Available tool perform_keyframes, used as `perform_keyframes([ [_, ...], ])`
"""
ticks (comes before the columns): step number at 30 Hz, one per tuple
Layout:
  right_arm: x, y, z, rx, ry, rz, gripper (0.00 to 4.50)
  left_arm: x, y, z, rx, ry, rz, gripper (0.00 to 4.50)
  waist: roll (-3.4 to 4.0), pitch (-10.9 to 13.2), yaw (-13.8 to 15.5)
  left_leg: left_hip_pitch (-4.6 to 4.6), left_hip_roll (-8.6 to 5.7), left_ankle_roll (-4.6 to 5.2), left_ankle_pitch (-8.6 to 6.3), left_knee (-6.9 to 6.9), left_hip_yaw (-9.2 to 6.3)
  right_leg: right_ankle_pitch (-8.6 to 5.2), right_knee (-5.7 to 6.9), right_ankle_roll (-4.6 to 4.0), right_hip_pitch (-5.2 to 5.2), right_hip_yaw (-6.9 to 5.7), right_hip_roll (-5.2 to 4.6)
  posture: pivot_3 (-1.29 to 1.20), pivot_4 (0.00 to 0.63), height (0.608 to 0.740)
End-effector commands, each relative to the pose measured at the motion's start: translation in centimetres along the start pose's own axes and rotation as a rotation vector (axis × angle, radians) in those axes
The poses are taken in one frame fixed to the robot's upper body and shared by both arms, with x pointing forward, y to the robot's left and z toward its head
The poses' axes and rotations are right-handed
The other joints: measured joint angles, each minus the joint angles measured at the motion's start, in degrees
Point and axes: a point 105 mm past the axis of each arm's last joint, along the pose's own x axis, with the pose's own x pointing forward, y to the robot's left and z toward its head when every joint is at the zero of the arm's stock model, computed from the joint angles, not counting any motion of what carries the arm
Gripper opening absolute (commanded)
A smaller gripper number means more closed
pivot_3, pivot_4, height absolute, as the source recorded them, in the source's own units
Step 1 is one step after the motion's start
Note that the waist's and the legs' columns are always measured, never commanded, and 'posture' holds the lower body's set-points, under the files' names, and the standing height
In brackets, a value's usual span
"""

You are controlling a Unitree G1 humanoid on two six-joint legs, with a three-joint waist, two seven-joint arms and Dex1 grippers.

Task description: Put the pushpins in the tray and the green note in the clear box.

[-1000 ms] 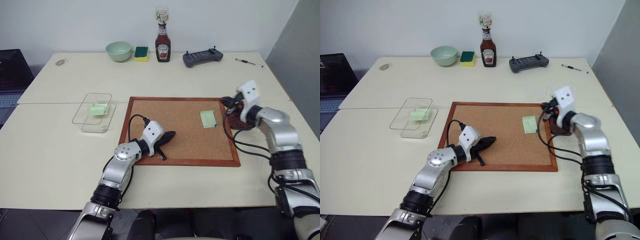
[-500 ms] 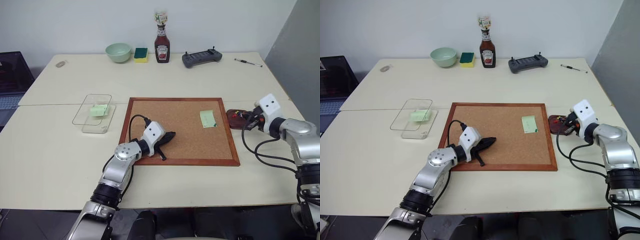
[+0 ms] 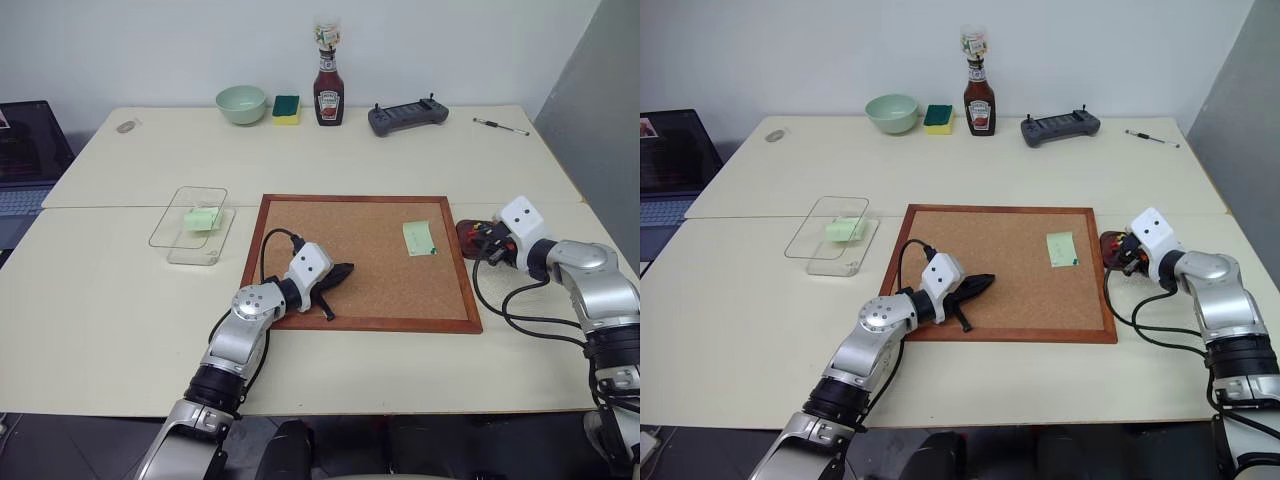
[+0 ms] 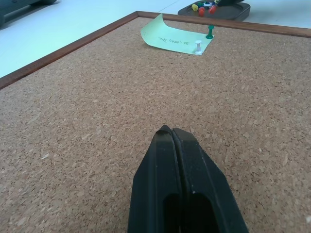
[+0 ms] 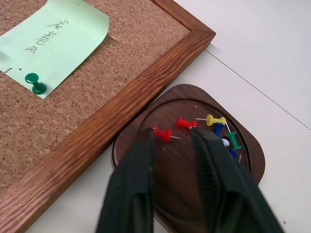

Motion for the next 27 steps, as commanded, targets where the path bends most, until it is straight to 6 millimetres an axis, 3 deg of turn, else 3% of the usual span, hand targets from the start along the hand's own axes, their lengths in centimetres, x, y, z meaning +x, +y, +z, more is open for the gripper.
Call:
perform_keyframes([
  [1,-0.6,-1.5,1.5,-0.036,-0.046,-0.066,2.14,0.0,-0.9,-2.2,-0.03,0.076,-0.02,0.0,0.0,0.0,0.0,0.0,0.0,0.0,0.0,0.0,0.0,0.0,0.0,0.0,0.0,0.0,0.0,0.0,0.15,0.74],
  [6,-1.0,-2.1,1.8,-0.032,-0.071,-0.087,3.12,-0.1,-0.9,-2.3,-0.028,0.077,-0.025,0.0,0.0,0.0,0.0,0.0,0.0,0.0,0.0,0.0,0.0,0.0,0.0,0.0,0.0,0.0,0.0,0.0,0.15,0.74],
  [10,-1.7,-1.0,2.8,-0.01,-0.13,0.002,3.92,-0.1,-0.9,-2.3,-0.024,0.077,-0.027,0.0,0.0,0.0,0.01,0.0,0.0,0.0,0.0,0.0,0.0,0.0,0.0,0.0,0.0,0.0,0.0,0.0,0.15,0.74],
  [17,-1.5,1.7,3.9,0.003,-0.197,0.119,3.92,-0.1,-0.9,-2.3,-0.022,0.077,-0.031,0.0,0.01,-0.01,-0.01,0.01,0.0,0.0,0.0,0.0,-0.03,0.0,-0.01,0.0,0.04,-0.03,0.0,0.0,0.15,0.74],
  [21,-0.3,3.6,3.8,0.025,-0.193,0.175,3.92,-0.1,-0.9,-2.2,-0.022,0.077,-0.03,0.0,0.03,-0.02,-0.03,0.03,0.01,0.0,0.0,0.0,-0.03,0.0,0.0,0.0,0.04,-0.03,0.01,0.0,0.15,0.74],
  [27,1.4,5.0,3.9,0.061,-0.185,0.229,3.92,-0.2,-1.0,-2.3,-0.018,0.078,-0.03,0.0,0.03,-0.02,-0.02,0.03,0.01,0.0,0.0,0.0,-0.04,0.0,0.0,0.0,0.03,-0.04,0.01,0.0,0.15,0.74],
])
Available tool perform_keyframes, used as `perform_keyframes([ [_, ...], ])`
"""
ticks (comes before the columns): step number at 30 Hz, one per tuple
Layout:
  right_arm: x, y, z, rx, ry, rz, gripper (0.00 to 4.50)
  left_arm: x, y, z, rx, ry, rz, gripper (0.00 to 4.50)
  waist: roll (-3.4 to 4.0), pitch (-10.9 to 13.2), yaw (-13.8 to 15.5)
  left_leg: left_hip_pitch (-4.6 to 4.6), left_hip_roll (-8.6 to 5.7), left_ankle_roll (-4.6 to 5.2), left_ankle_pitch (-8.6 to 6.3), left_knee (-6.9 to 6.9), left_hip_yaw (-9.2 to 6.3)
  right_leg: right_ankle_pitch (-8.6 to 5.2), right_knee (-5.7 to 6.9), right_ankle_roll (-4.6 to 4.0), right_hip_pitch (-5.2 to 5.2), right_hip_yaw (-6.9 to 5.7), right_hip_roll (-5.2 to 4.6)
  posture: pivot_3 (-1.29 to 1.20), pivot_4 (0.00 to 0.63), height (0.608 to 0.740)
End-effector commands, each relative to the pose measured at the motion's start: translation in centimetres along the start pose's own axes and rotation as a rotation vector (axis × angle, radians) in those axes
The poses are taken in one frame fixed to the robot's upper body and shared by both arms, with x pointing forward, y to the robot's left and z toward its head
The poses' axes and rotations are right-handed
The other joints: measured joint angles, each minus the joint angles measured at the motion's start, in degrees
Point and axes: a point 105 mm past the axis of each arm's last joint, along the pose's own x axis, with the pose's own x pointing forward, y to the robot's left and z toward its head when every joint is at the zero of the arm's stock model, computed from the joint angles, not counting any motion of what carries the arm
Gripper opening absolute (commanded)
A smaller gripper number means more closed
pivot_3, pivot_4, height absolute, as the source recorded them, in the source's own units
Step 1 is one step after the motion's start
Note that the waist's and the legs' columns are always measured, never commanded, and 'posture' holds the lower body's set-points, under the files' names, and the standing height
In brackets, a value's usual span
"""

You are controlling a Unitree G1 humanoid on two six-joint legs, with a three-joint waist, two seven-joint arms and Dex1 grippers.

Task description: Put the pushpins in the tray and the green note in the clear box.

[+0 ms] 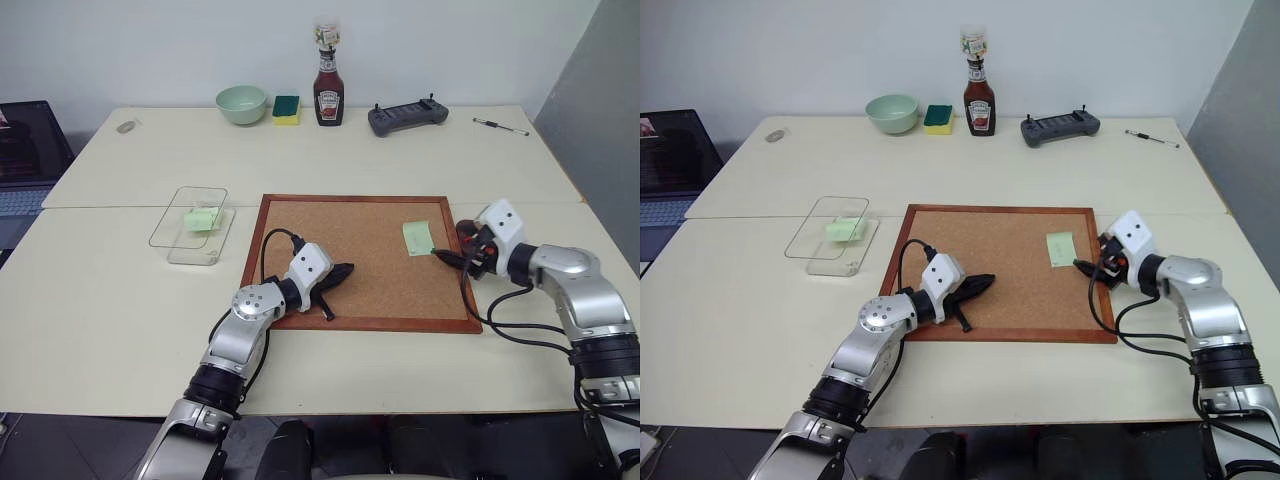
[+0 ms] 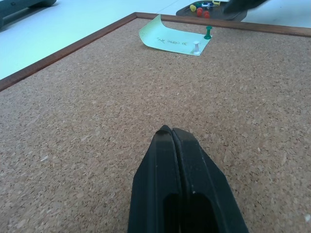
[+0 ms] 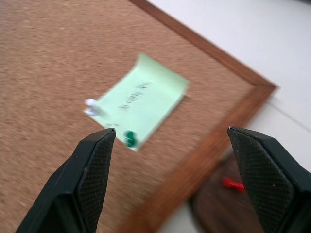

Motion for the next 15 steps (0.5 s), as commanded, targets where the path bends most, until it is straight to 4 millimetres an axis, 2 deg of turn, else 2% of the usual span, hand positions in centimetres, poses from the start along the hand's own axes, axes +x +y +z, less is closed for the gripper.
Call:
perform_keyframes([
  [1,0.5,-0.35,1.03,-0.012,-0.017,0.005,3.92,-0.18,-1.04,-2.35,-0.031,0.084,-0.023,0.0,0.0,0.0,0.0,0.0,0.0,0.0,0.0,0.0,0.0,0.0,0.0,0.0,0.0,0.0,0.0,0.0,0.15,0.74],
  [6,0.77,-0.31,0.69,0.0,-0.003,0.02,3.92,-0.3,-1.03,-2.38,-0.032,0.085,-0.017,0.0,0.0,0.0,0.01,-0.01,0.0,0.0,0.0,-0.01,-0.01,0.0,-0.01,0.0,0.0,-0.01,0.0,0.0,0.15,0.74],
  [10,0.9,-0.44,0.52,0.008,0.003,0.019,3.29,-0.37,-1.07,-2.41,-0.033,0.087,-0.016,0.0,0.01,0.0,0.0,-0.01,0.0,0.0,0.0,-0.01,-0.01,0.0,-0.01,0.0,0.0,-0.01,0.0,0.0,0.15,0.74],
  [15,0.8,-0.65,0.4,0.014,0.007,0.018,2.07,-0.42,-0.97,-2.44,-0.032,0.088,-0.015,0.0,0.01,0.0,-0.01,-0.01,0.0,0.0,0.0,-0.01,-0.01,0.0,0.0,0.0,-0.01,-0.01,0.0,0.0,0.15,0.74],
])
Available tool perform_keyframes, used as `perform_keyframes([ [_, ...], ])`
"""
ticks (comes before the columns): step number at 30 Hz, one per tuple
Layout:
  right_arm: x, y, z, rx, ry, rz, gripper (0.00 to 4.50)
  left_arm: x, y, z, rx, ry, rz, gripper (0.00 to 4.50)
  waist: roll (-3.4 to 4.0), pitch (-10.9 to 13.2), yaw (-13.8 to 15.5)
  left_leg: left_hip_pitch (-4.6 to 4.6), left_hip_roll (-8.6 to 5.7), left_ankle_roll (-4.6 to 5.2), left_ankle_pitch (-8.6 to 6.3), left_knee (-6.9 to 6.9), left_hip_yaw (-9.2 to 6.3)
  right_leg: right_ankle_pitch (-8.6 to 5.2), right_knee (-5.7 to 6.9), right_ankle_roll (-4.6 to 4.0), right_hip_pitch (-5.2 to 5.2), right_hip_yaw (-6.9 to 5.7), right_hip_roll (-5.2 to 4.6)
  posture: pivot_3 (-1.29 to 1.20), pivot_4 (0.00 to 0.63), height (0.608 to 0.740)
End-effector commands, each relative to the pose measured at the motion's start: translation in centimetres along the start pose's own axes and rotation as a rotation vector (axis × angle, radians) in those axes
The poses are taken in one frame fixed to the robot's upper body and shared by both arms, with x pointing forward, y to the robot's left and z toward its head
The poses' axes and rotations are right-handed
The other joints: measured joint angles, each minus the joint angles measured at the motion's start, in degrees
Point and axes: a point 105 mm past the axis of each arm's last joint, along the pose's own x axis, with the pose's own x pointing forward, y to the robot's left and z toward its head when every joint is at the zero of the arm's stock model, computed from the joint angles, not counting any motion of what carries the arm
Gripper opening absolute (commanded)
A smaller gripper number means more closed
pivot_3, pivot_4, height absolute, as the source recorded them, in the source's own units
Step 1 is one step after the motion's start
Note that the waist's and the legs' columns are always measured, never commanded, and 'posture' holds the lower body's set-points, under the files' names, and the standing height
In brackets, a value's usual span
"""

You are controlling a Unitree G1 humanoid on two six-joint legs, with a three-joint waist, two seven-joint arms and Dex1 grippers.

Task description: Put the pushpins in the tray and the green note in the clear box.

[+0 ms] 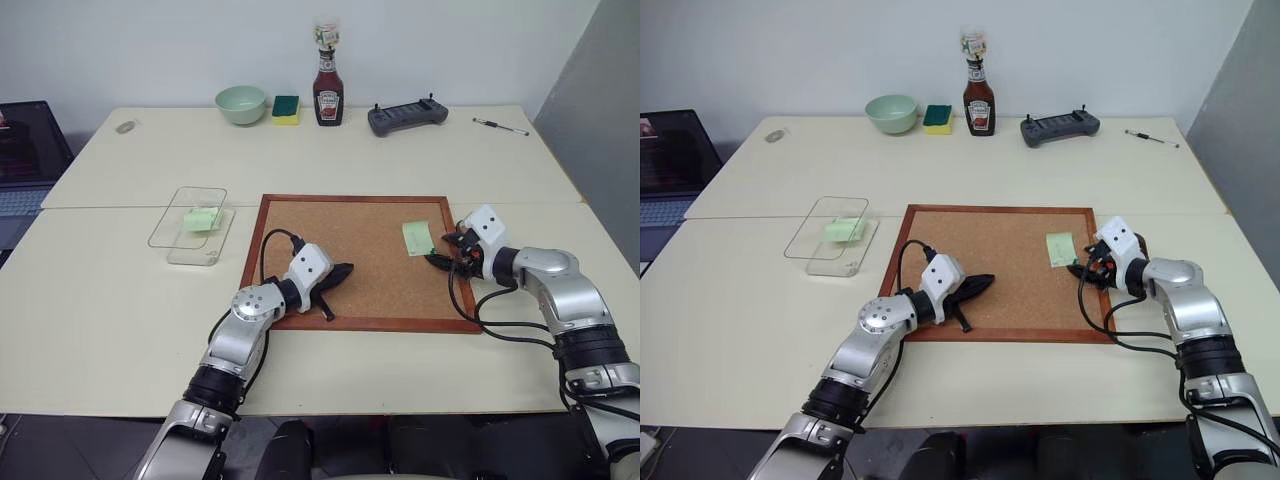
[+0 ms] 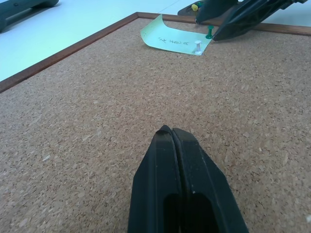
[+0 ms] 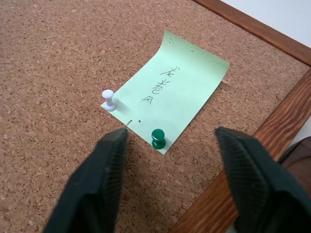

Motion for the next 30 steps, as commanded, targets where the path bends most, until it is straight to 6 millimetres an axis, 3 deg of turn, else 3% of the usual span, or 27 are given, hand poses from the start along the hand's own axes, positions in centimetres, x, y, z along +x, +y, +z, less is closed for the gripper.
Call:
perform_keyframes([
  [1,-0.2,-0.4,1.5,-0.03,-0.038,-0.002,1.85,-0.4,-0.9,-2.5,-0.036,0.088,-0.019,0.0,0.0,0.0,0.0,0.0,0.0,0.0,0.0,0.0,0.0,0.0,0.0,0.0,0.0,0.0,0.0,0.0,0.15,0.74],
  [5,-0.2,-0.2,1.5,-0.029,-0.039,0.007,0.95,-0.3,-0.9,-2.5,-0.036,0.088,-0.021,0.0,0.0,0.0,0.0,0.0,0.0,0.0,0.0,0.0,0.0,0.0,0.0,0.0,0.0,0.0,0.0,0.0,0.15,0.74],
  [11,-0.6,-0.2,1.9,-0.024,-0.054,0.016,0.0,-0.3,-1.0,-2.5,-0.038,0.091,-0.023,0.0,0.0,0.0,-0.01,0.0,0.0,0.0,0.0,0.0,0.01,0.0,0.0,0.0,0.0,0.0,0.0,0.0,0.15,0.74],
  [30,-2.1,0.3,3.9,-0.01,-0.17,0.03,0.0,-0.2,-1.2,-2.8,-0.043,0.103,-0.03,0.0,0.01,-0.01,0.01,-0.02,0.0,0.0,0.0,-0.01,-0.01,0.0,-0.01,0.0,0.0,-0.01,0.0,0.0,0.15,0.74],
])
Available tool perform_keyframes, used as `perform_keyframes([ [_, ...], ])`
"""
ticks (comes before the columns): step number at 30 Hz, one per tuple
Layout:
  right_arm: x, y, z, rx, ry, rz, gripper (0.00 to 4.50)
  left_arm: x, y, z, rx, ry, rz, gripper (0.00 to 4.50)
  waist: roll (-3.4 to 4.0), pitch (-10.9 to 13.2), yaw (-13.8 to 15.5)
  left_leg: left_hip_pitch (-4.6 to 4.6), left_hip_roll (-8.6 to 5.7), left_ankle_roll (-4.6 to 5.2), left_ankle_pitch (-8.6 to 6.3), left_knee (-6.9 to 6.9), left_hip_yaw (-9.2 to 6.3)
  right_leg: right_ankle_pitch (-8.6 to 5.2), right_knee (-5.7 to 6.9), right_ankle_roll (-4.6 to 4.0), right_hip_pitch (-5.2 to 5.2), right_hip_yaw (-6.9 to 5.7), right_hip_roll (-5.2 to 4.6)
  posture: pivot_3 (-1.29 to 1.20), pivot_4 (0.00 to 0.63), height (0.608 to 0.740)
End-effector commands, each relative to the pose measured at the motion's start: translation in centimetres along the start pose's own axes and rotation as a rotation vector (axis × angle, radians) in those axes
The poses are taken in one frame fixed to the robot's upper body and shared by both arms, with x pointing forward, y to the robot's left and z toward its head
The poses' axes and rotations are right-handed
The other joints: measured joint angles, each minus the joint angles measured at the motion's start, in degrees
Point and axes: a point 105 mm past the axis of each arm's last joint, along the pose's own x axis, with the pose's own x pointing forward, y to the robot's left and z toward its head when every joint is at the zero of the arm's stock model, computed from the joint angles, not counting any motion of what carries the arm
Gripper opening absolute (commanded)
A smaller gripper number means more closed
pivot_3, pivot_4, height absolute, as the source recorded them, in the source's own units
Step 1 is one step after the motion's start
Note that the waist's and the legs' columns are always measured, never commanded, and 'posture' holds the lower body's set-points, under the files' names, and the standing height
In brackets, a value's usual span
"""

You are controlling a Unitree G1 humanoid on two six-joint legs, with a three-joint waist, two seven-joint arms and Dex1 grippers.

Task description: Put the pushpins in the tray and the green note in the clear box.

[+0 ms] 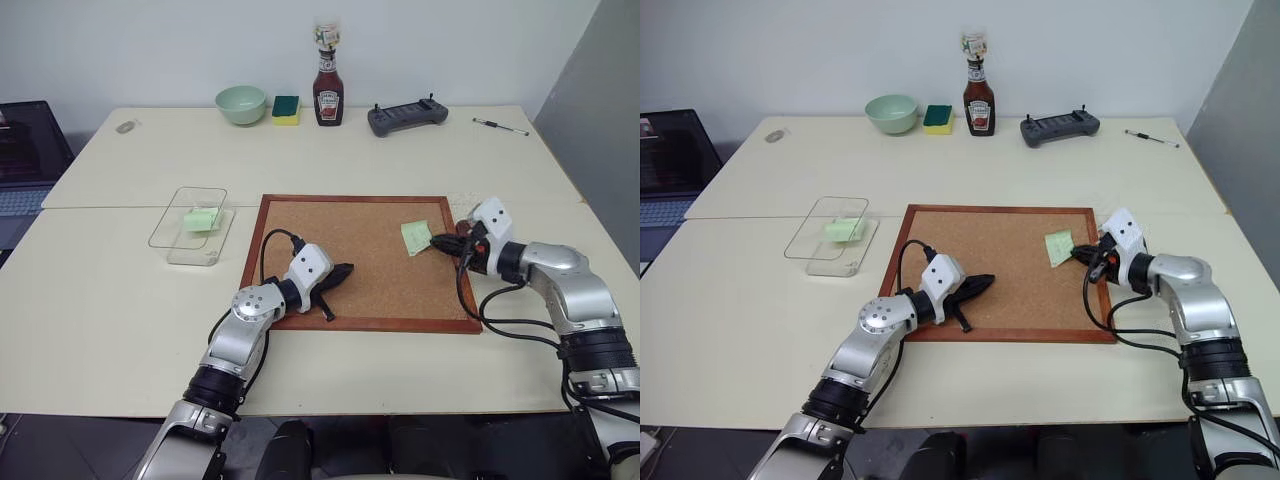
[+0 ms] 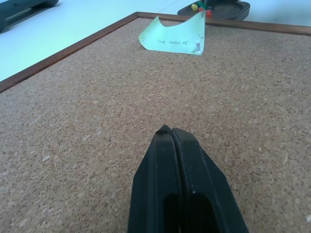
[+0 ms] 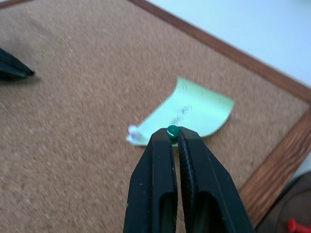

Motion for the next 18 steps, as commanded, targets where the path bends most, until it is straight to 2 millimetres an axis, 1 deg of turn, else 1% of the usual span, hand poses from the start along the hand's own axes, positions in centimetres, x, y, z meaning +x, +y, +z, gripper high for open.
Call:
perform_keyframes([
  [1,-1.0,-0.4,1.4,-0.015,-0.046,-0.021,0.0,-0.2,-1.2,-2.7,-0.043,0.1,-0.03,0.0,0.0,0.0,0.0,0.0,0.0,0.0,0.0,0.0,0.0,0.0,0.0,0.0,0.0,0.0,0.0,0.0,0.15,0.74],
  [4,-1.3,-0.7,1.6,-0.013,-0.051,-0.034,0.0,-0.1,-1.2,-2.7,-0.043,0.1,-0.033,0.0,0.0,0.0,0.0,0.01,0.0,0.0,0.0,0.0,0.0,0.0,0.0,0.0,0.0,0.0,0.0,0.0,0.15,0.74],
  [7,-2.1,-1.7,1.5,-0.008,-0.04,-0.076,0.0,-0.1,-1.3,-2.6,-0.044,0.099,-0.035,0.0,0.0,0.0,0.02,0.0,0.0,0.0,0.0,0.0,0.0,0.0,0.0,0.0,0.0,0.0,0.0,0.0,0.15,0.74],
  [12,-4.5,-3.8,0.3,0.035,0.02,-0.158,0.0,0.0,-1.3,-2.6,-0.045,0.098,-0.038,0.0,0.0,0.0,0.06,-0.01,-0.01,0.0,0.0,0.0,0.0,0.0,-0.01,0.0,0.0,0.0,0.0,0.0,0.15,0.74],
  [16,-6.2,-5.7,-1.0,-0.019,0.085,-0.253,0.0,0.0,-1.4,-2.6,-0.046,0.097,-0.043,0.0,0.01,-0.01,0.05,0.0,0.0,0.0,0.0,-0.01,0.02,0.0,-0.03,0.0,0.01,0.01,0.0,0.0,0.15,0.74],
  [18,-6.8,-6.4,-1.7,-0.049,0.124,-0.289,0.0,0.1,-1.5,-2.6,-0.046,0.096,-0.046,0.0,0.03,-0.02,0.04,0.01,0.0,0.0,0.0,0.0,0.04,0.0,-0.02,0.0,0.01,0.03,0.0,0.0,0.15,0.74],
])
